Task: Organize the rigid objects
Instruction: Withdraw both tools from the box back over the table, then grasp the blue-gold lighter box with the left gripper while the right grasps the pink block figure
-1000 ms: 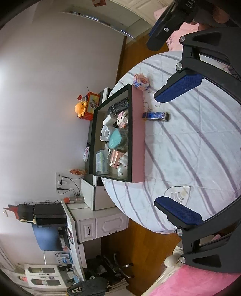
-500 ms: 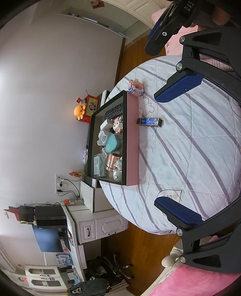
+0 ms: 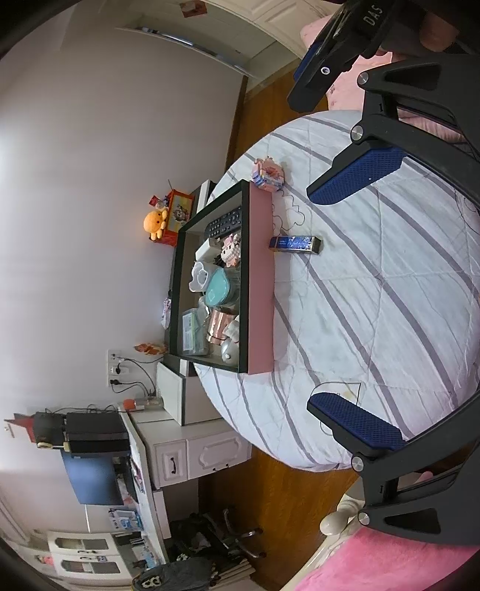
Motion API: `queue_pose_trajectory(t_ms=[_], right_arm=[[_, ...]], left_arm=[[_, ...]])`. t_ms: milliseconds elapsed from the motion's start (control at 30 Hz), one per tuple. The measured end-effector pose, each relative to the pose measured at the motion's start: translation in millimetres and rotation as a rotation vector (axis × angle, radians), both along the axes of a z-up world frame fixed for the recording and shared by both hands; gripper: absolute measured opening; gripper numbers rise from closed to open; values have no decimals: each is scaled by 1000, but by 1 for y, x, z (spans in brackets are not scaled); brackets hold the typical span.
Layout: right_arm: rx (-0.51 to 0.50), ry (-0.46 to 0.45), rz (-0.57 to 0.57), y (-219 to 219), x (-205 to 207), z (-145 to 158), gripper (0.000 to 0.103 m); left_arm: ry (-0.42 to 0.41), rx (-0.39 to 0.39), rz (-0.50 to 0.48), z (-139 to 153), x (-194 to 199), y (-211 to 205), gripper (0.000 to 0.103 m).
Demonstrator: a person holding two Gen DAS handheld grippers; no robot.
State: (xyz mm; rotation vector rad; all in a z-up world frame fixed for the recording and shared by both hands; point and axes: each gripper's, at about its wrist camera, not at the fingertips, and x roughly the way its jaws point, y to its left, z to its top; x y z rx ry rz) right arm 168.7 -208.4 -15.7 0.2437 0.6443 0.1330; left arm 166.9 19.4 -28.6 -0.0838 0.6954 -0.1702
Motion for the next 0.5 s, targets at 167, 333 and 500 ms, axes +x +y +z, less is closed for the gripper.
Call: queue_pose_trajectory(t_ms=[167,333,500], right_arm=[[-12,30,-16,-5,12,-9,103],[-40,69,-31,-13,32,-20,103],[-75,122,-47,-23,61,-36,103]], left_arm=[[33,1,-19,-12,12,-7,103],[70,2,-57,-27,32,-23,103],[91,28,-88,-42,54,-43,103]])
